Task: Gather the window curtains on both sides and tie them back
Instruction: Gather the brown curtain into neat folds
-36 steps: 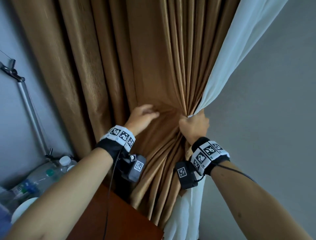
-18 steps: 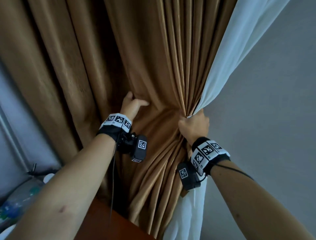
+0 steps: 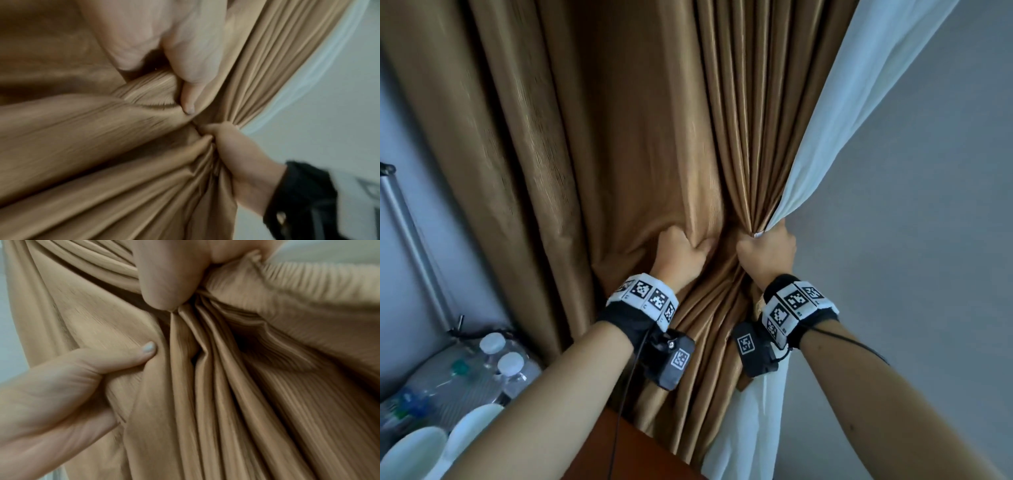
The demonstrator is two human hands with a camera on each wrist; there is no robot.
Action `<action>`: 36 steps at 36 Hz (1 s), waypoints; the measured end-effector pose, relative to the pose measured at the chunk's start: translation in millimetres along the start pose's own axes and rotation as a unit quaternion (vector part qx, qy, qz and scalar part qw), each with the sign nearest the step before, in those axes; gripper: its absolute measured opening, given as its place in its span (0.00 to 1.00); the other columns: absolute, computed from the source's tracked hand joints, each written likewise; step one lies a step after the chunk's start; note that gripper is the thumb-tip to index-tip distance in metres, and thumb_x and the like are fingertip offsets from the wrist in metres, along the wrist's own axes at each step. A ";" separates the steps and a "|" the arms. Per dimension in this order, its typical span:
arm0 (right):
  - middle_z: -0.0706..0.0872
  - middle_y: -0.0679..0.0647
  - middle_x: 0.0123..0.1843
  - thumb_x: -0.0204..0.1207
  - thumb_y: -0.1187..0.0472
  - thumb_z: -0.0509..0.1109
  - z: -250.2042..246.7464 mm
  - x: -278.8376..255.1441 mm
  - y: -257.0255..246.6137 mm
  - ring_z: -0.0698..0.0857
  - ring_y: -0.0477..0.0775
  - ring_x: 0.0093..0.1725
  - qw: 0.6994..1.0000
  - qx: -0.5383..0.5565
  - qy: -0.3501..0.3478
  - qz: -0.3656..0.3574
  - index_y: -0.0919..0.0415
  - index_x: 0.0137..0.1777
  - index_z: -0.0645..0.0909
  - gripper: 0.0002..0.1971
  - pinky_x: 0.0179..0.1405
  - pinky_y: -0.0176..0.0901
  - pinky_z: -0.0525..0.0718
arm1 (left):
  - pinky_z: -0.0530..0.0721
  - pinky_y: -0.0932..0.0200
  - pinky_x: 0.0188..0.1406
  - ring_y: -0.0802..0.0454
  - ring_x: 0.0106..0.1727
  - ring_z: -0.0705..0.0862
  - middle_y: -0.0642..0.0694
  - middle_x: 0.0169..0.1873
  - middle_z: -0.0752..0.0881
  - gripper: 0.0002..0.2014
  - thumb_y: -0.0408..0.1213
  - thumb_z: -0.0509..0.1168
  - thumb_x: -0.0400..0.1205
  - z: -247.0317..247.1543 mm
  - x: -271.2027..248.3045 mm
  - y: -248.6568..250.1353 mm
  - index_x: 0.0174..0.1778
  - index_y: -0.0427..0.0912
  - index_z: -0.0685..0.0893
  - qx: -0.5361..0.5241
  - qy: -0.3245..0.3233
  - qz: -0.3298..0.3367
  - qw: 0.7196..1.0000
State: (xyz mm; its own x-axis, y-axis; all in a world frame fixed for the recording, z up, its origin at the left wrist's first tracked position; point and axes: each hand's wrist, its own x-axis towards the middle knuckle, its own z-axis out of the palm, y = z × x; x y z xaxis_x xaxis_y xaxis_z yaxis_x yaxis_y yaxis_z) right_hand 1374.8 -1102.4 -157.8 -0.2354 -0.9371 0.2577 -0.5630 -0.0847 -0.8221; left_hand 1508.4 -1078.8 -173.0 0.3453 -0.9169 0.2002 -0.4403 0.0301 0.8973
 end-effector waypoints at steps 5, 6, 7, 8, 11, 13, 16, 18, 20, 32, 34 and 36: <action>0.85 0.59 0.61 0.74 0.51 0.71 -8.5 -7.6 5.1 0.81 0.68 0.63 0.999 0.027 -0.026 -0.023 0.60 0.72 0.71 0.28 0.65 0.50 0.78 | 0.85 0.46 0.52 0.38 0.51 0.88 0.33 0.46 0.90 0.14 0.39 0.72 0.78 17.9 -16.4 2.3 0.49 0.28 0.87 0.014 -0.005 0.039 0.999; 0.85 0.58 0.63 0.74 0.47 0.72 -11.5 -8.4 6.6 0.80 0.66 0.65 0.999 0.034 -0.032 -0.025 0.59 0.73 0.70 0.31 0.66 0.49 0.77 | 0.84 0.46 0.54 0.38 0.54 0.87 0.34 0.49 0.90 0.14 0.38 0.70 0.79 20.8 -20.7 2.7 0.53 0.29 0.86 0.012 -0.013 0.049 0.999; 0.85 0.57 0.64 0.72 0.43 0.72 -14.4 -9.2 8.3 0.80 0.64 0.66 0.998 0.039 -0.038 -0.025 0.58 0.74 0.70 0.34 0.67 0.48 0.76 | 0.84 0.46 0.58 0.39 0.57 0.86 0.35 0.52 0.89 0.15 0.36 0.69 0.79 23.1 -25.2 2.4 0.58 0.32 0.85 0.008 -0.023 0.059 0.998; 0.85 0.55 0.64 0.69 0.38 0.73 -17.1 -10.7 9.1 0.81 0.62 0.66 0.998 0.043 -0.047 -0.026 0.57 0.75 0.71 0.38 0.67 0.46 0.77 | 0.83 0.46 0.61 0.41 0.60 0.85 0.37 0.55 0.88 0.16 0.35 0.67 0.80 25.3 -30.1 2.3 0.63 0.35 0.83 0.004 -0.034 0.069 0.997; 0.84 0.53 0.62 0.58 0.31 0.77 -23.0 -16.5 8.3 0.80 0.58 0.66 0.995 0.044 -0.080 -0.028 0.60 0.74 0.69 0.49 0.69 0.48 0.77 | 0.81 0.46 0.65 0.45 0.63 0.82 0.43 0.61 0.83 0.24 0.39 0.60 0.76 32.4 -37.2 -2.1 0.70 0.43 0.74 0.018 -0.076 0.087 0.993; 0.81 0.55 0.66 0.52 0.30 0.79 -25.4 -19.7 6.3 0.79 0.59 0.69 0.994 0.039 -0.098 -0.029 0.62 0.74 0.66 0.55 0.71 0.49 0.76 | 0.82 0.45 0.62 0.47 0.59 0.82 0.46 0.57 0.81 0.23 0.41 0.57 0.72 35.3 -39.6 -1.0 0.64 0.45 0.75 0.044 -0.090 0.080 0.992; 0.79 0.56 0.70 0.52 0.31 0.81 -26.9 -23.0 1.8 0.77 0.59 0.71 0.994 0.043 -0.094 -0.022 0.64 0.75 0.63 0.58 0.69 0.45 0.73 | 0.80 0.47 0.64 0.45 0.60 0.80 0.45 0.57 0.79 0.20 0.37 0.57 0.74 33.1 -40.6 4.8 0.62 0.39 0.78 0.077 -0.120 0.091 0.986; 0.81 0.58 0.67 0.57 0.34 0.80 -23.9 -23.2 -0.1 0.78 0.60 0.69 0.998 0.029 -0.061 -0.006 0.64 0.72 0.67 0.50 0.66 0.45 0.75 | 0.73 0.48 0.73 0.42 0.69 0.74 0.40 0.68 0.72 0.22 0.31 0.59 0.79 29.9 -38.6 3.6 0.70 0.36 0.77 0.113 -0.151 0.111 0.976; 0.85 0.55 0.56 0.64 0.37 0.78 -19.3 -22.0 -2.2 0.81 0.62 0.64 1.000 0.012 -0.010 0.010 0.64 0.67 0.71 0.40 0.61 0.45 0.78 | 0.66 0.57 0.76 0.45 0.72 0.70 0.40 0.72 0.67 0.22 0.27 0.59 0.80 24.2 -34.7 2.1 0.72 0.36 0.78 0.101 -0.181 0.117 0.971; 0.73 0.42 0.29 0.70 0.45 0.74 -10.6 -13.2 6.2 0.84 0.62 0.51 0.999 0.009 0.037 -0.011 0.66 0.54 0.77 0.25 0.57 0.51 0.81 | 0.82 0.63 0.57 0.54 0.54 0.86 0.49 0.52 0.88 0.19 0.50 0.75 0.73 -59.0 22.8 -28.1 0.57 0.48 0.87 -0.053 0.102 -0.028 0.993; 0.76 0.46 0.28 0.68 0.42 0.74 -7.2 -10.2 8.5 0.85 0.63 0.46 0.999 0.012 0.036 -0.018 0.65 0.47 0.76 0.24 0.54 0.53 0.83 | 0.78 0.50 0.69 0.47 0.65 0.80 0.44 0.65 0.80 0.34 0.59 0.74 0.68 -74.9 35.5 -34.3 0.67 0.47 0.80 -0.072 0.165 -0.078 0.981; 0.77 0.47 0.26 0.68 0.42 0.74 -3.9 -8.6 10.3 0.85 0.64 0.42 0.999 0.010 0.037 -0.031 0.63 0.42 0.74 0.23 0.51 0.55 0.85 | 0.69 0.46 0.76 0.43 0.74 0.71 0.42 0.76 0.67 0.42 0.60 0.73 0.70 -83.5 48.3 -37.0 0.78 0.45 0.68 -0.101 0.184 -0.133 0.969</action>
State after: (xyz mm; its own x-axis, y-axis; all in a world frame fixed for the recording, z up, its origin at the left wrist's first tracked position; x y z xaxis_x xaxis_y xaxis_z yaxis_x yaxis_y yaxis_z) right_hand 1368.0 -1093.9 -166.5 -0.2586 -0.9025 0.3444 -0.5620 -0.1494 -0.8135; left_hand 1610.6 -1090.9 -163.7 0.7132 -0.6995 0.0445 -0.1368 -0.0766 0.9876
